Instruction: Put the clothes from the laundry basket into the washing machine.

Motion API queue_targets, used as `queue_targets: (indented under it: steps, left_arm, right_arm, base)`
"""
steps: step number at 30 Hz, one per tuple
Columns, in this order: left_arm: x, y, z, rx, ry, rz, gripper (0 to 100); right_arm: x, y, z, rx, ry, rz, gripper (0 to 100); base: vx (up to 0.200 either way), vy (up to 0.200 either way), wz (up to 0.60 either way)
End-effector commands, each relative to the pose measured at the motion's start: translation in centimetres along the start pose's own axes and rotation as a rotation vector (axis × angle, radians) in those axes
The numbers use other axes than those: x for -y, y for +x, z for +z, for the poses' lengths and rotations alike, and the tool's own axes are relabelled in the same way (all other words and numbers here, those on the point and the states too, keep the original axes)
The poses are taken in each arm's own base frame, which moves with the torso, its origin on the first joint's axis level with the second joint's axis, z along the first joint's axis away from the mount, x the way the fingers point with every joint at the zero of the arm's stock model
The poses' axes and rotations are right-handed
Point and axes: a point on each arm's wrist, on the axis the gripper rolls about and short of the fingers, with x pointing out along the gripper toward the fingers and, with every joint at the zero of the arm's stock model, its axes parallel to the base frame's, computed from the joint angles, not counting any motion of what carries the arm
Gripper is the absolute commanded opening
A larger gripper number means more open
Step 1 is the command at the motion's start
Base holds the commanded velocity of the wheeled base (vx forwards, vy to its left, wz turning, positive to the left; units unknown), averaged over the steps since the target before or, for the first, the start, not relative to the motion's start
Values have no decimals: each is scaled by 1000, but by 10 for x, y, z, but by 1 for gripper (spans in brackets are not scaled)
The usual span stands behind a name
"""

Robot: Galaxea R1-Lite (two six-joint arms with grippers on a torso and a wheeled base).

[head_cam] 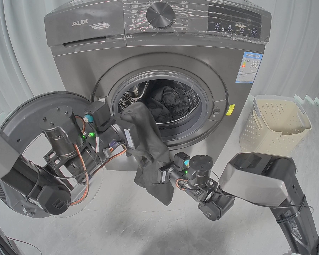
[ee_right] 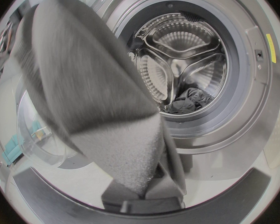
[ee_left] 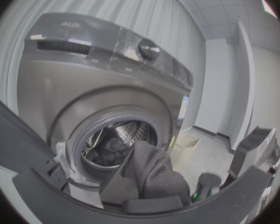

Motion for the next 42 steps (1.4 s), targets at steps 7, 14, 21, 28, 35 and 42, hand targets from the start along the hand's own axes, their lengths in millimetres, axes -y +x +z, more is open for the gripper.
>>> queue_targets:
  steps: [7,14,21,28,35,42]
  left_arm:
    - [-16,-37,-54,-282,2,45,0]
    - [-17,-51,-89,-426,10,46,100]
    - [-21,-71,-109,-540,31,40,100]
    - [-20,-77,-114,-535,30,16,100]
    - [-19,-65,-110,-478,23,-26,100]
    - [-22,-28,-112,-376,24,-25,100]
  right_arm:
    - [21,-20,101,183,4,-72,0]
    - [15,-33,131,217,5,-66,0]
    - [31,-33,135,231,0,-102,0]
    - [43,-34,141,250,-4,-130,0]
    - [31,-38,152,279,2,-101,0]
    - [-2,-51,159,271,11,-28,0]
  base:
    - [0,0,0]
    - [0,0,0]
    - [0,0,0]
    - [0,0,0]
    - [0,0,0]
    - [0,0,0]
